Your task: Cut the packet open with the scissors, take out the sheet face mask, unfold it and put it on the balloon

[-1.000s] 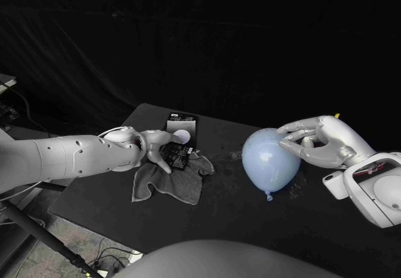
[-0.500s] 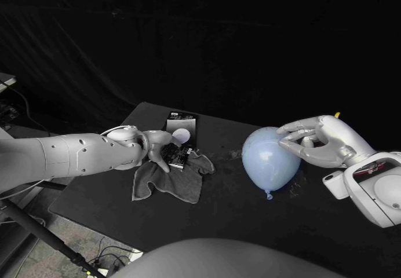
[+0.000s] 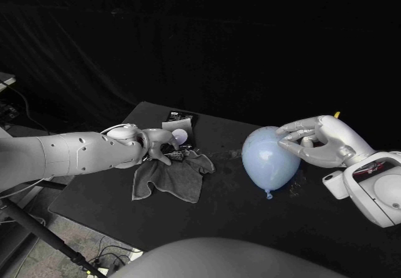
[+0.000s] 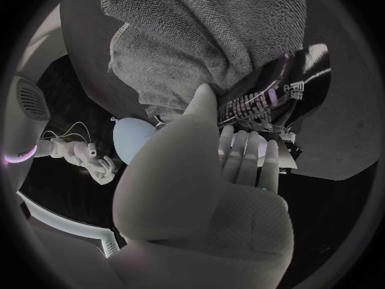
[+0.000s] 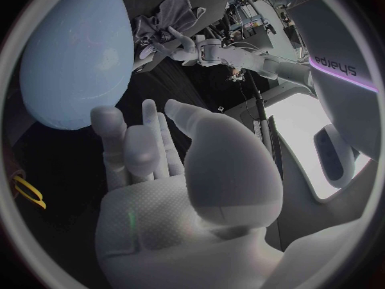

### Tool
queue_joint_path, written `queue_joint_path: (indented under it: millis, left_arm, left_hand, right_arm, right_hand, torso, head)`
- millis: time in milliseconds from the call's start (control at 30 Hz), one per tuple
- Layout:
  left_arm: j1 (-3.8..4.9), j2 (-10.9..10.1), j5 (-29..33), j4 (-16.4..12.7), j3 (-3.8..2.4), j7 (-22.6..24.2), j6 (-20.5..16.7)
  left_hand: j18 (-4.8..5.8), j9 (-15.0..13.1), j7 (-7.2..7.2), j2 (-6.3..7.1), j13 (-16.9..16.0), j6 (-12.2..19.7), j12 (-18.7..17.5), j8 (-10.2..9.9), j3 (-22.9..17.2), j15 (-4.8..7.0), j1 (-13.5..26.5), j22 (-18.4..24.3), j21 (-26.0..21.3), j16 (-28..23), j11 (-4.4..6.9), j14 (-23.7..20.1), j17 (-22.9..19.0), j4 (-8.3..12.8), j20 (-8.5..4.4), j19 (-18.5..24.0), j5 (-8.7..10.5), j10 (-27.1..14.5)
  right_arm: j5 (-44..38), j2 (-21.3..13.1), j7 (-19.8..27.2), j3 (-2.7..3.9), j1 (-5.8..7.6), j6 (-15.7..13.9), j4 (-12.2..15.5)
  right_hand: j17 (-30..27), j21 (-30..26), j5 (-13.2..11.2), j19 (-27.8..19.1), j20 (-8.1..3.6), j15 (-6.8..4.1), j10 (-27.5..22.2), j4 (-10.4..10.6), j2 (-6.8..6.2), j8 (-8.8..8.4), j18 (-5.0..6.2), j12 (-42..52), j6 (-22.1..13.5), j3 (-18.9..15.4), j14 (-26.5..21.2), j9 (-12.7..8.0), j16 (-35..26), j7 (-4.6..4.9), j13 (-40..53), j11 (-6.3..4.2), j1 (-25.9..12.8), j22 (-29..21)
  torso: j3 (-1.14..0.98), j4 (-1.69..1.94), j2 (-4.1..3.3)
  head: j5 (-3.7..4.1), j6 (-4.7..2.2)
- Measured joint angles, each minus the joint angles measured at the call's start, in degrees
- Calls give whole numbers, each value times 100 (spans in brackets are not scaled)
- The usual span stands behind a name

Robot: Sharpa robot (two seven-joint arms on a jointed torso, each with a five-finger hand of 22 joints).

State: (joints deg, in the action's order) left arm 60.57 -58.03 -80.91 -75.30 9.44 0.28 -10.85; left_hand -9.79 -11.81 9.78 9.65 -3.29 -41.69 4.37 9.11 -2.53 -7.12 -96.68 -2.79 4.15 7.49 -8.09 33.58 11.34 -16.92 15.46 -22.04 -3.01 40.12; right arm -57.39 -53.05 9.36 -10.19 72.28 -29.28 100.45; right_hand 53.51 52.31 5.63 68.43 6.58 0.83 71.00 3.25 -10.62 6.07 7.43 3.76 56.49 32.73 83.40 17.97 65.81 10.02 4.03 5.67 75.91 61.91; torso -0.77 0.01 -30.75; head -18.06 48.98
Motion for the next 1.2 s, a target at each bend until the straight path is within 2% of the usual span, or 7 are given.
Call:
queue_joint_path:
  millis: [167,367,600,667,933,1133,1200]
  left_arm:
    - [-2,-15,13,-6,1,34,-43]
    - [-11,-82,84,-58,7,130,-72]
    - [-20,-216,277,-204,-19,401,-136]
    - [-21,-245,357,-240,-47,505,-176]
    - [0,-307,810,-328,-259,977,-508]
    - [40,-335,1205,-409,-359,1273,-789]
    - [61,-349,1348,-454,-382,1350,-859]
  left_hand:
    - [0,-77,-25,-173,-32,-298,2,110,-173,-4,-5,0,0,10,17,171,14,18,-11,-73,0,365]
    - [0,-91,-29,-205,-48,-397,28,151,-184,-5,24,1,0,10,9,187,12,16,-11,-72,0,479]
    - [2,-171,-72,-323,-52,-828,-9,359,-249,-58,80,1,24,10,-19,344,-4,31,26,-191,0,880]
    - [3,-200,-108,-479,-53,-1021,-5,456,-341,-83,48,-4,41,15,-56,495,13,29,43,-272,0,1009]
    - [6,-279,-222,-835,-59,-1600,74,708,-728,-191,-184,-83,238,165,-103,1094,120,51,95,-974,0,1534]
    - [8,-337,-255,-870,-23,-1780,-20,850,-1182,-220,-223,-94,311,198,-82,1323,120,18,107,-1375,37,1857]
    - [8,-337,-231,-796,-23,-1809,-50,883,-1300,-240,-222,-87,311,198,-82,1343,103,28,123,-1392,37,1858]
  right_arm:
    - [0,-3,-3,0,-1,7,3]
    - [-1,-11,-6,0,-1,14,6]
    - [-1,-8,-7,0,-3,20,-11]
    - [-1,-7,-7,0,-3,21,-18]
    - [-2,3,-7,0,-5,21,-55]
    - [-2,6,-7,0,-6,21,-77]
    - [-2,6,-7,0,-7,20,-83]
  right_hand:
    - [6,22,3,0,0,0,4,16,0,0,0,0,1,16,0,0,32,-1,0,-4,0,6]
    - [7,22,2,0,0,0,24,16,0,0,-1,0,9,16,0,6,32,-10,6,-24,0,7]
    - [6,22,2,0,0,0,24,16,0,0,-2,0,10,16,0,6,32,-11,5,-24,0,6]
    - [6,22,3,0,0,0,24,16,1,0,-2,0,10,16,0,6,32,-11,5,-24,-1,6]
    - [8,21,2,0,0,0,24,16,23,0,-4,0,11,16,0,5,32,-12,5,-24,-22,4]
    - [11,21,2,0,0,0,24,16,23,0,-7,0,17,16,-1,12,32,-19,5,-24,-22,9]
    - [11,21,2,0,0,0,24,16,23,0,-34,0,18,16,0,12,31,-19,5,-24,-22,10]
  torso:
    - [0,0,1]
    - [0,0,2]
    - [2,4,2]
    - [3,4,2]
    - [2,3,2]
    - [1,-1,2]
    - [1,-1,2]
  head:
    - [0,3]
    - [13,-3]
    - [46,-32]
    - [54,-44]
    - [104,-92]
    - [140,-144]
    - [161,-170]
